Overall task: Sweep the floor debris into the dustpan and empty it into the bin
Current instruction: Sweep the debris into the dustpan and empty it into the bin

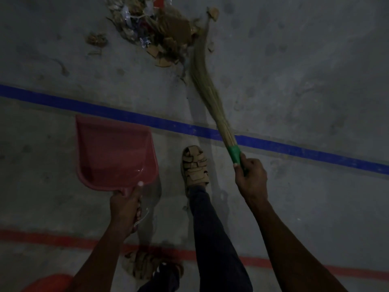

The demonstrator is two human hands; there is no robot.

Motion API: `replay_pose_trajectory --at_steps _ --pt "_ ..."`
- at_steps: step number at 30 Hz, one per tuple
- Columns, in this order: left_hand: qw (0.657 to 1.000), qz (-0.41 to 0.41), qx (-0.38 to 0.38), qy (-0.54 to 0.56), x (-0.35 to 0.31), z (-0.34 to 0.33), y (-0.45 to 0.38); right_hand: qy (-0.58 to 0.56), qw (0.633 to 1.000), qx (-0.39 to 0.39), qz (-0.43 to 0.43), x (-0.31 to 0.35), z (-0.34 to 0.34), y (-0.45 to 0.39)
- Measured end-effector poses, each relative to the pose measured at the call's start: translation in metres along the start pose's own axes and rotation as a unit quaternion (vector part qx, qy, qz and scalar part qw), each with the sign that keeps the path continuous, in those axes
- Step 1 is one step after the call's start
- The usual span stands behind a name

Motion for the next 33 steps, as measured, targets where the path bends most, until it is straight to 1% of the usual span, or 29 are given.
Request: replay_pose_trajectory --at_steps 4,7,9,12,15,18,21,23,28,33 --pt "1.0 -0.021 0.005 0.01 -0.026 -0.021 -0.01 -0.046 0.995 -0.08 0.036 0.007 0.026 -0.009" --pt "0.999 -0.043 0.023 0.017 -0.045 -0.04 -0.016 -0.074 0.99 -0.113 0.041 0.006 0.043 -0.022" --pt "0.998 -0.047 0.026 0.02 -0.056 -0.052 -0.021 -0.07 0.99 -0.12 0.025 0.005 0.049 -0.039" --pt "0.999 -0.035 0.023 0.024 -0.067 -0.069 -0.032 -0.058 0.993 -0.098 -0.027 0.007 0.047 -0.077" --pt "0.999 -0.034 0.026 0.029 -0.078 -0.087 -0.044 -0.005 0.997 -0.046 -0.054 0.017 0.033 -0.12" --pt "0.998 -0.047 0.03 0.027 -0.091 -0.104 -0.054 0.068 0.997 0.016 -0.034 0.035 0.014 -0.15" --pt "0.998 -0.045 0.033 0.017 -0.102 -0.118 -0.065 0.089 0.995 0.047 -0.003 0.056 0.007 -0.161" --pt "0.998 -0.042 0.035 0.024 -0.11 -0.123 -0.068 0.076 0.996 0.044 0.021 0.072 0.008 -0.161" --pt "0.997 -0.042 0.033 0.053 -0.135 -0.127 -0.066 0.038 0.997 0.003 0.07 0.097 0.019 -0.142" --pt "0.996 -0.04 0.003 0.077 -0.147 -0.115 -0.076 -0.016 0.996 -0.014 0.087 0.117 0.023 -0.132"
Point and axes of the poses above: each hand's wrist, its own y-axis away from the middle knuckle, its own z-axis out of the back of the hand, x = y × z, the point moved 8 cm from there along -y, towards the middle knuckle, and after that the axes turned 12 degrees about -z, right-handed, at the moved point
